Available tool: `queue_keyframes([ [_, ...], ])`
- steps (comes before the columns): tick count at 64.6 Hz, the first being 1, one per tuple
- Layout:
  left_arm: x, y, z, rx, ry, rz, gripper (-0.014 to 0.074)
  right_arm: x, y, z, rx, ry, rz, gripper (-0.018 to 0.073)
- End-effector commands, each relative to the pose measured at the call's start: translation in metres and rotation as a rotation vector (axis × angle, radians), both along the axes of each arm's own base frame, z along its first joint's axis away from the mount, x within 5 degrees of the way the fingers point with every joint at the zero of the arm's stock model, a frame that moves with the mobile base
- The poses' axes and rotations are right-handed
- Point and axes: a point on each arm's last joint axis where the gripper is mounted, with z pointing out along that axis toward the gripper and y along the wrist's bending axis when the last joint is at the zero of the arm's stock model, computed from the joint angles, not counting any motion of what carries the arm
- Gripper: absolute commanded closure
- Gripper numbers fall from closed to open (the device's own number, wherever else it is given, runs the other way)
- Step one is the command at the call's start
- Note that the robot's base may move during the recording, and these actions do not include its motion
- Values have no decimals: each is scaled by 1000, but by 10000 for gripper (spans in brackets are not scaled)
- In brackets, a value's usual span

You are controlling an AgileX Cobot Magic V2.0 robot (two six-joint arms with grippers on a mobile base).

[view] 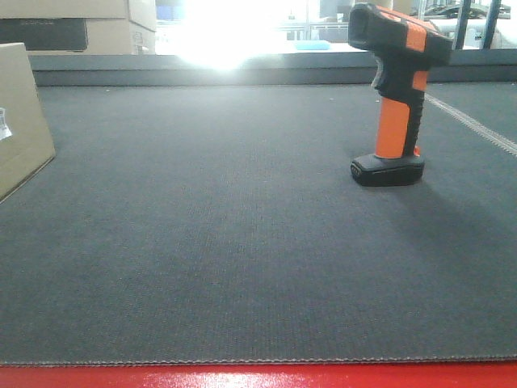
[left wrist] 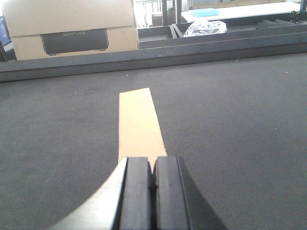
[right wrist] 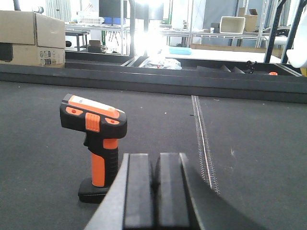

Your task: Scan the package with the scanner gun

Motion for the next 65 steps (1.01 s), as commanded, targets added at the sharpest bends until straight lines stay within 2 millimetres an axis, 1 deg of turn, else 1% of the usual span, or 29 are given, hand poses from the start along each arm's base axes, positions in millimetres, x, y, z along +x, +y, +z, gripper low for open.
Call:
queue_keyframes([
  [1,-1,-1,3,-2,-29,-8,707,0,-1,0,-10,-11,-8,712],
  [39,-2,-1,3,4,-36,-7,707,0,-1,0,-10,-11,-8,712],
  [44,-8,-1,2,-7,-59,-5,707,0,-1,0,-10,-11,-8,712],
  [48,-18,0,0,-38,-91,-1,707,0,-1,0,-10,-11,-8,712],
  [55,-37,0,-15,-55,-144,1,707,0,-1,0,-10,-11,-8,712],
  [59,-47,0,-32,-59,-163,3,707,0,-1,0,-10,-11,-8,712],
  [65,-55,1,-59,-105,-168,5,707,0,-1,0,-10,-11,-8,712],
])
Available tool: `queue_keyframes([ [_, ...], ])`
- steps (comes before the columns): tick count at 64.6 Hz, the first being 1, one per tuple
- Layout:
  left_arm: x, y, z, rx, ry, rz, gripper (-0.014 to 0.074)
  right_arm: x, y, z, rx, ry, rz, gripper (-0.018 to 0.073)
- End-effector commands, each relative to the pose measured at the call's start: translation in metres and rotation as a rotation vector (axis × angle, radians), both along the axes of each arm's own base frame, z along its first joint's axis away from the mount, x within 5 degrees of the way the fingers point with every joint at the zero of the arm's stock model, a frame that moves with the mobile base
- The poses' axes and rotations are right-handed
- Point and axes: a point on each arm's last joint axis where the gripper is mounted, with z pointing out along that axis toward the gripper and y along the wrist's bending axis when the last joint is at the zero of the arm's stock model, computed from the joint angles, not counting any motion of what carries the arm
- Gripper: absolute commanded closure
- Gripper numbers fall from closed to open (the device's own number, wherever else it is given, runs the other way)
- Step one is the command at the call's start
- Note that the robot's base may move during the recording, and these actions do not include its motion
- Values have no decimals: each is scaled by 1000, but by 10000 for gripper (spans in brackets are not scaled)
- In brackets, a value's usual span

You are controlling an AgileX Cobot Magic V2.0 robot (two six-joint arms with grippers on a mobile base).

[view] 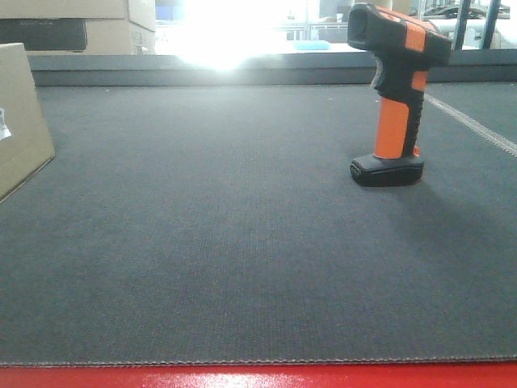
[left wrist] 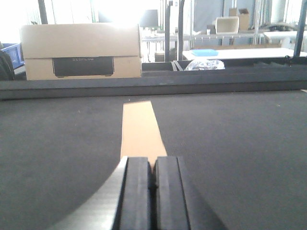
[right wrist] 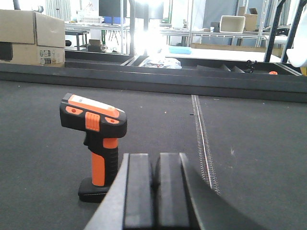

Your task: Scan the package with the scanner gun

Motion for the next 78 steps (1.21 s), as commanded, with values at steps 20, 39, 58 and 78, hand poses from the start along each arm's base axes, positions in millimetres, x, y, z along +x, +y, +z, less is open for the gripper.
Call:
queue_keyframes([
  [20,-3,1,-64,-45,44,25,707,-1,-1,1,-8,-16,-10,712],
  [39,-3,1,-64,-45,40,26,707,-1,-1,1,-8,-16,-10,712],
  [58,-3,1,-64,-45,40,26,707,-1,-1,1,-8,-16,-10,712],
  [78,-3,1,-64,-45,40,26,707,-1,-1,0,10,-15,-9,712],
])
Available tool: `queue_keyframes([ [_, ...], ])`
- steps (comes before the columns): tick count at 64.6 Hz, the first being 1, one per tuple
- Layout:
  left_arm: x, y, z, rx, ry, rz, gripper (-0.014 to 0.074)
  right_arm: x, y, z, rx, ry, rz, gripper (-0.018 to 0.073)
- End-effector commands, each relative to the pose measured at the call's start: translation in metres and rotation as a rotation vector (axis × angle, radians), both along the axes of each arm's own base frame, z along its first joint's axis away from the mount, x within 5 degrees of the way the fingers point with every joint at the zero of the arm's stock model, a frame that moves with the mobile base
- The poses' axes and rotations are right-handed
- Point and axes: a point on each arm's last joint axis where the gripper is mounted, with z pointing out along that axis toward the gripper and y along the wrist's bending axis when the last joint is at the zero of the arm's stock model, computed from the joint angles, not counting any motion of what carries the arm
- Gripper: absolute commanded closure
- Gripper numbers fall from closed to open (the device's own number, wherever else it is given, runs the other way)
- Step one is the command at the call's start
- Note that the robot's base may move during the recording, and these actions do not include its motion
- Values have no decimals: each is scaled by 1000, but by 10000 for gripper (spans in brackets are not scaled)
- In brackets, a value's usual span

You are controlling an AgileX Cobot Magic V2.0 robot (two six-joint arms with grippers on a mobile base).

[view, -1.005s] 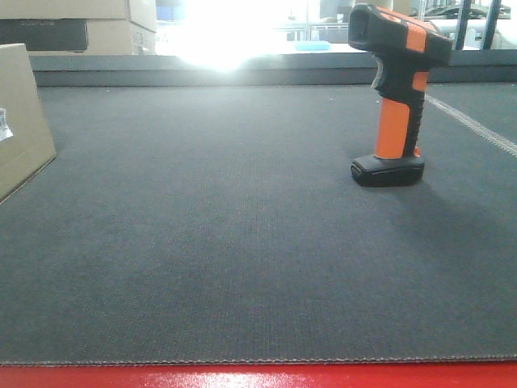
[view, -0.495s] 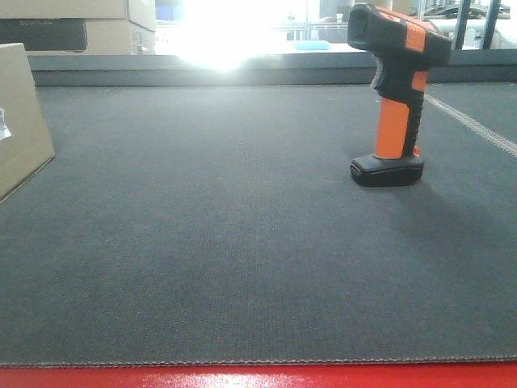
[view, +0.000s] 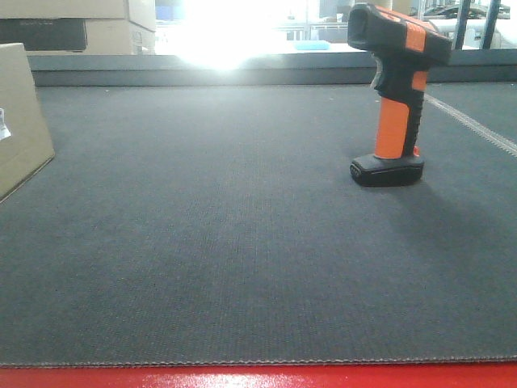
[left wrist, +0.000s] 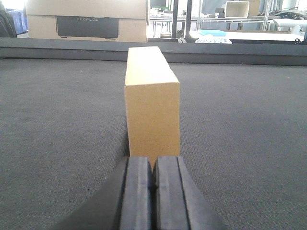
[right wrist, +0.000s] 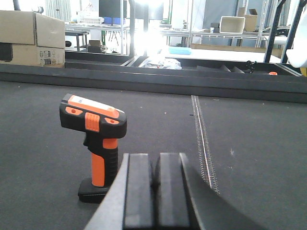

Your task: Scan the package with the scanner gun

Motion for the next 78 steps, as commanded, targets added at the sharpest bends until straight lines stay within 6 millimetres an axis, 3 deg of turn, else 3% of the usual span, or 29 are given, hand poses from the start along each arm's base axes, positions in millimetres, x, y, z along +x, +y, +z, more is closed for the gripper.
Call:
queue_keyframes([
  [1,-1,0,3,-2,-30,3,707,0,-1,0,15,-8,-8,712],
  [23,-1,0,3,-2,-30,3,707,-10,-3,-19,47,1,-45,712],
  [43,-1,0,3,-2,-30,3,707,-10,-8,-83,49,-11,-116,712],
  [78,-1,0,3,-2,-30,3,707,-10,-8,-84,49,-6,-113,712],
])
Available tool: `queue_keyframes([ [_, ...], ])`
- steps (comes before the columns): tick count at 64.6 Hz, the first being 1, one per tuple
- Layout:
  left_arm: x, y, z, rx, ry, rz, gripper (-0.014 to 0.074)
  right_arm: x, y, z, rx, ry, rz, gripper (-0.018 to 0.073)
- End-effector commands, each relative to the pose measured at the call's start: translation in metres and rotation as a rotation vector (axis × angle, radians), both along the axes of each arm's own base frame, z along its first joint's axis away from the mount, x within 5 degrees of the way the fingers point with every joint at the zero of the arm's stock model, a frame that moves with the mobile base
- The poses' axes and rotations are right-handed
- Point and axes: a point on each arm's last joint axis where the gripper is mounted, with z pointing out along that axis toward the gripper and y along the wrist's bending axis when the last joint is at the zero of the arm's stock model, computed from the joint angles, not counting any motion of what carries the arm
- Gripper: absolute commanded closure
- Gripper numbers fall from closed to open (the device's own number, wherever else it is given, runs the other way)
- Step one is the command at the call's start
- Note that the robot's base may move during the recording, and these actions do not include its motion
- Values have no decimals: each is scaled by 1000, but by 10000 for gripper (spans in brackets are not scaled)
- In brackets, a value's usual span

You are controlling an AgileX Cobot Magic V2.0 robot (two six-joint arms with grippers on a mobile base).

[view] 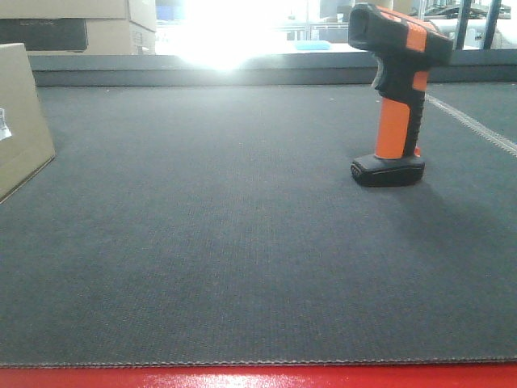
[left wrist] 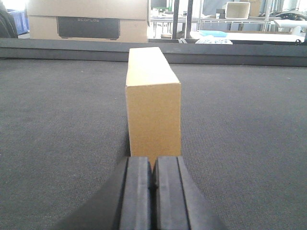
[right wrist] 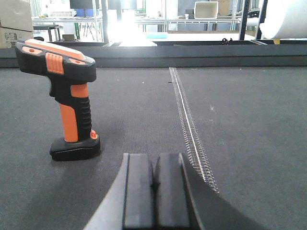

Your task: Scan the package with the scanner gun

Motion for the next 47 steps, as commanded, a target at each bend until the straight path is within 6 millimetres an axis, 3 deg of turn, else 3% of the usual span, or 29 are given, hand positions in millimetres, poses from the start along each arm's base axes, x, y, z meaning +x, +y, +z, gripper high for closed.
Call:
queue_keyframes([
  [1,-1,0,3,-1,-28,3,707,0,-1,2,-11,-27,-7,712],
  [47,-1,0,3,-1,-28,3,707,0,-1,2,-11,-27,-7,712],
])
